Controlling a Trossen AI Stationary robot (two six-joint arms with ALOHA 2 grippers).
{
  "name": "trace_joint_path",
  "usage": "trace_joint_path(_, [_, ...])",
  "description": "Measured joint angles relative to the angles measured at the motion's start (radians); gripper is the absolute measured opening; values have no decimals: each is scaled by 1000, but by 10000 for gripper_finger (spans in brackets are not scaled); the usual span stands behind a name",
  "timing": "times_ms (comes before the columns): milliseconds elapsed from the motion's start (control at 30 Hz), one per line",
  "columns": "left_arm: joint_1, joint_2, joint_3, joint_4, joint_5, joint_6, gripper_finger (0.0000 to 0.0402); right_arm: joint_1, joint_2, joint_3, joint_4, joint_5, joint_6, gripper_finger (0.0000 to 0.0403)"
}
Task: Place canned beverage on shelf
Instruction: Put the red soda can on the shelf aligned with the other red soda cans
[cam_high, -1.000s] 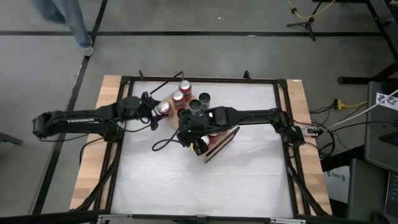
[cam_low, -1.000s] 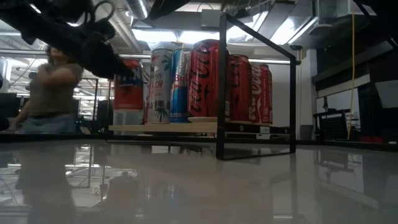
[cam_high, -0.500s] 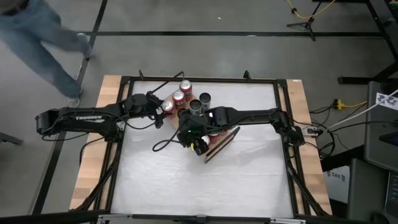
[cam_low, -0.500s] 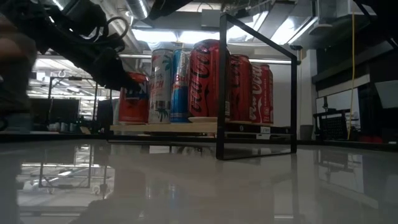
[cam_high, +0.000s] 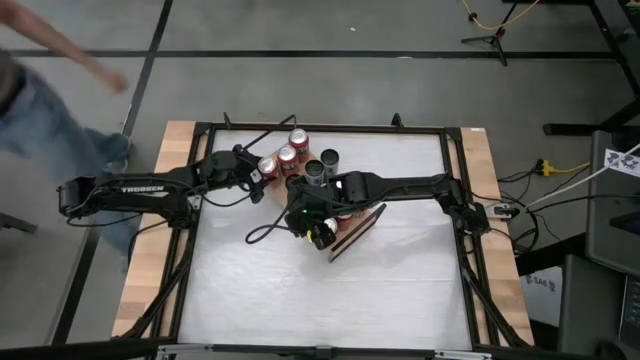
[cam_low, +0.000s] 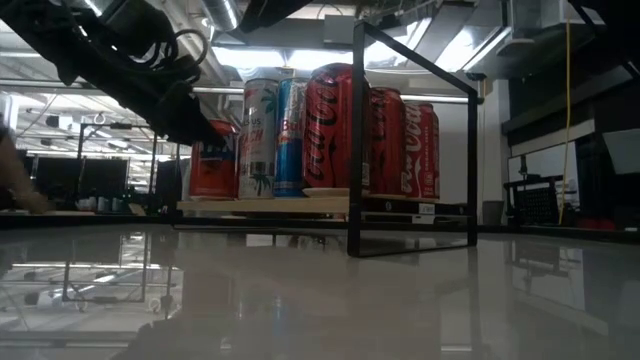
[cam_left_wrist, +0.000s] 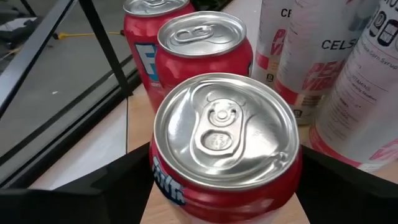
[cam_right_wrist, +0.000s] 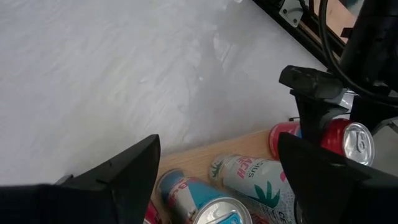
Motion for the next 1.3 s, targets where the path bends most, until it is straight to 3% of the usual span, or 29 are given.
trace_joint_path(400, [0, -11, 0, -1, -7, -2, 339, 0, 0, 0, 0, 0, 0, 317])
trace_joint_path(933, [0, -189, 0, -4, -7, -3, 339, -4, 0, -1, 14, 94, 2, 317])
trace_joint_path(1300, [-1, -286, 0, -6, -7, -62, 339, -90, 0, -1, 209, 78, 34, 317])
